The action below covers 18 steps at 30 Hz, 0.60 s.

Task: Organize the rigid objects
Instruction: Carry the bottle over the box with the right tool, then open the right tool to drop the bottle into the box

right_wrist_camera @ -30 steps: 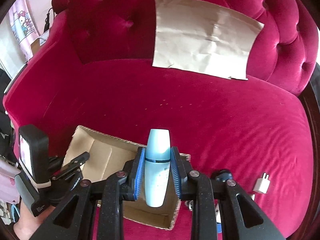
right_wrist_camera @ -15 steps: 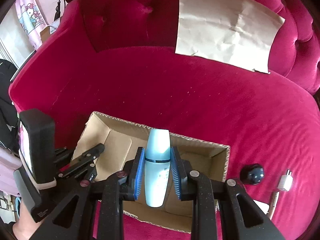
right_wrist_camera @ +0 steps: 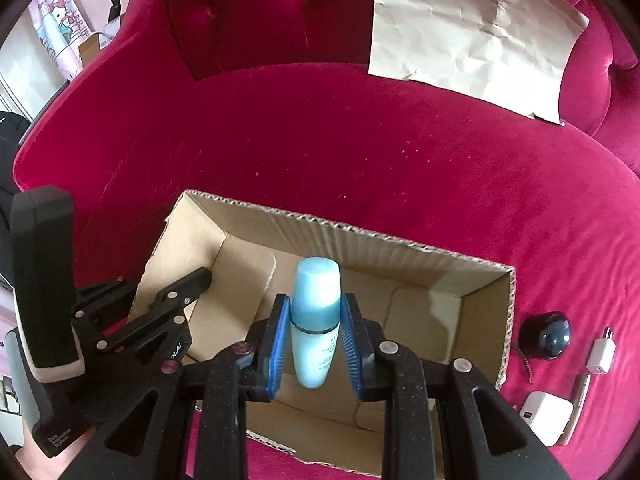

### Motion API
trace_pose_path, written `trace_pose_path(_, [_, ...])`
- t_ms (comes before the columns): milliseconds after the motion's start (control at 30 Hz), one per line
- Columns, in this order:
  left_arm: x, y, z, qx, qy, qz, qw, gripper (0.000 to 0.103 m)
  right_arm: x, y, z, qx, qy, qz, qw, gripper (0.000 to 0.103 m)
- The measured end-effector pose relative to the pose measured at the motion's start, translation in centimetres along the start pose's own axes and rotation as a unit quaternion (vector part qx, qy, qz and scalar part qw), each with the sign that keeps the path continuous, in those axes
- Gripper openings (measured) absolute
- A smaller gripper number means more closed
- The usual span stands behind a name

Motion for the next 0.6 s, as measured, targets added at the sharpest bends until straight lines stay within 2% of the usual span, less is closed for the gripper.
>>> trace_pose_path(200, [-0.1, 0.0, 0.0, -0.001, -0.001, 0.0, 1.0, 0.003, 0.2, -0.1, -0.2, -0.001, 0.005, 0.0, 1.0, 0.027])
trace_pose_path(267, [-0.1, 0.1, 0.0, -0.001, 0.0, 0.0, 1.0, 0.003, 0.3, -0.2, -0.2, -0.005, 0.011, 0.001, 1.0, 0.032])
trace_pose_path(333, [-0.1, 0.1, 0.0, 0.0, -0.001, 0.0, 1.0, 0.003, 0.3, 0.2, -0.4, -0.016, 0.015, 0.006, 1.0, 0.062])
trace_pose_path(367, [0.0, 0.1, 0.0, 0.0, -0.001, 0.0, 1.0, 0.003, 0.4, 0.4, -0.4, -0.019, 0.015, 0.011, 1.0, 0.068])
trace_pose_path(400, [0.0, 0.1, 0.0, 0.0, -0.001, 0.0, 1.0, 0.003, 0.4, 0.7, -0.5, -0.023, 0.016, 0.015, 0.999, 0.08])
trace_pose_path(433, [0.0, 0.1, 0.0, 0.001, -0.001, 0.0, 1.0, 0.003, 0.5, 1.0, -0.5, -0.031, 0.019, 0.02, 0.999, 0.086])
trace_pose_path(600, [0.0, 0.0, 0.2, 0.003, 0.0, 0.0, 1.0, 0.003, 0.4, 1.5, -0.8, -0.049, 0.031, 0.025, 0.998, 0.102])
Point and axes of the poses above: each gripper's, at about its wrist camera, not at the fingertips, and y roughly against the way its jaws point, z to its right, x to its top, the point moved 1 cm from there along -y, roughly the way its jaws point, and after that the axes turned 14 degrees about y, right-handed, at the moved point
